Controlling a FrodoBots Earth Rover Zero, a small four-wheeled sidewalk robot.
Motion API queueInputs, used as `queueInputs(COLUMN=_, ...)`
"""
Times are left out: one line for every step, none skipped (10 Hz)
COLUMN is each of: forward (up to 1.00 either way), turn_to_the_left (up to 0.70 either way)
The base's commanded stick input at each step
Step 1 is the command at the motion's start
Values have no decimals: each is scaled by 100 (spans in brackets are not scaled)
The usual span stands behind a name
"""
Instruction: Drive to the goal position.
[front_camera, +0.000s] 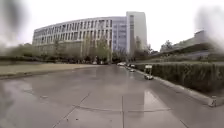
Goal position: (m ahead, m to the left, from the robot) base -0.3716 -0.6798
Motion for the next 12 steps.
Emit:
queueInputs(forward=70, turn_to_the_left=0)
queueInputs(forward=70, turn_to_the_left=0)
queueInputs(forward=70, turn_to_the_left=0)
queueInputs(forward=70, turn_to_the_left=0)
queueInputs(forward=70, turn_to_the_left=0)
queueInputs(forward=70, turn_to_the_left=0)
queueInputs(forward=70, turn_to_the_left=0)
queueInputs(forward=70, turn_to_the_left=0)
queueInputs(forward=70, turn_to_the_left=0)
queueInputs(forward=70, turn_to_the_left=0)
queueInputs(forward=70, turn_to_the_left=0)
queueInputs(forward=70, turn_to_the_left=0)
